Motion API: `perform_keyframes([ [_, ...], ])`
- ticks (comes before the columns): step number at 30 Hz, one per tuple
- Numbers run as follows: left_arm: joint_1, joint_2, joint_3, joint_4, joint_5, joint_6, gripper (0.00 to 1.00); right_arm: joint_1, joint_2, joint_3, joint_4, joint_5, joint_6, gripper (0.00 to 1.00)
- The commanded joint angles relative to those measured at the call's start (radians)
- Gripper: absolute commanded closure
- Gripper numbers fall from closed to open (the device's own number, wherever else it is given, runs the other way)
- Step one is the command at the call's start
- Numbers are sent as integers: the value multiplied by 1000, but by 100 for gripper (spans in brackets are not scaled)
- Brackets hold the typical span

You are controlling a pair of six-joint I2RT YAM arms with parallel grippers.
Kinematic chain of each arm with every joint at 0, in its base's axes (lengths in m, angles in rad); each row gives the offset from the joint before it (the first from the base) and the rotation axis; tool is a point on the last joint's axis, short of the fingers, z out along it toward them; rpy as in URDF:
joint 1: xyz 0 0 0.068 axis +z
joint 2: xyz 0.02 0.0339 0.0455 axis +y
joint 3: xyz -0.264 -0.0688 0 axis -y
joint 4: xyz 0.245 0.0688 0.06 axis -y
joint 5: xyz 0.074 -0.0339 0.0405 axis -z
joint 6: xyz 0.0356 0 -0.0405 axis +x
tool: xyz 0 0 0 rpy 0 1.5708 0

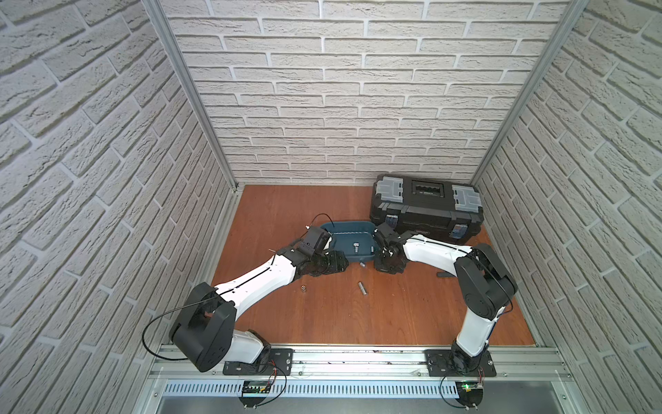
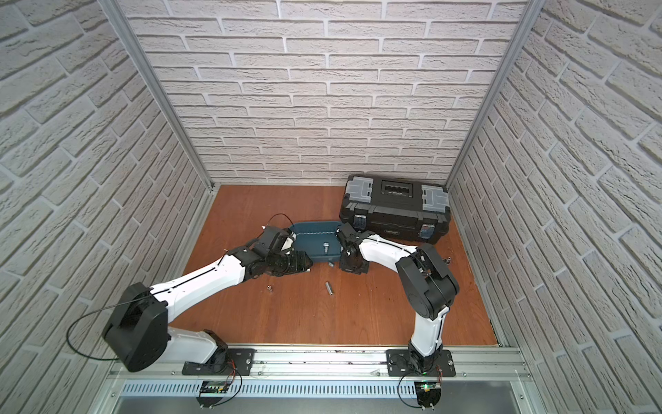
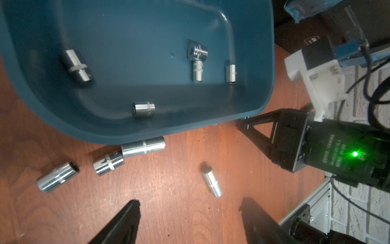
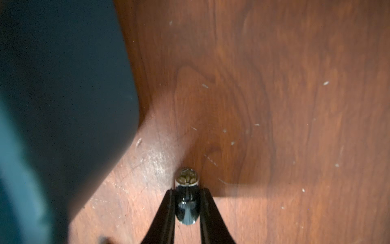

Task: Put the socket on the desktop into the storage box
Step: Pick up the socket head from the center of the board.

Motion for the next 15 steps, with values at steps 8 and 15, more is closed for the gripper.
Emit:
perform_keyframes([
  [8,-2,-12,10,9,-7,10,20,-1,-69,-32,-19,17,-7,78],
  [15,7,-23,13,2,-13,11,20,1,-124,-50,-24,16,-2,78],
])
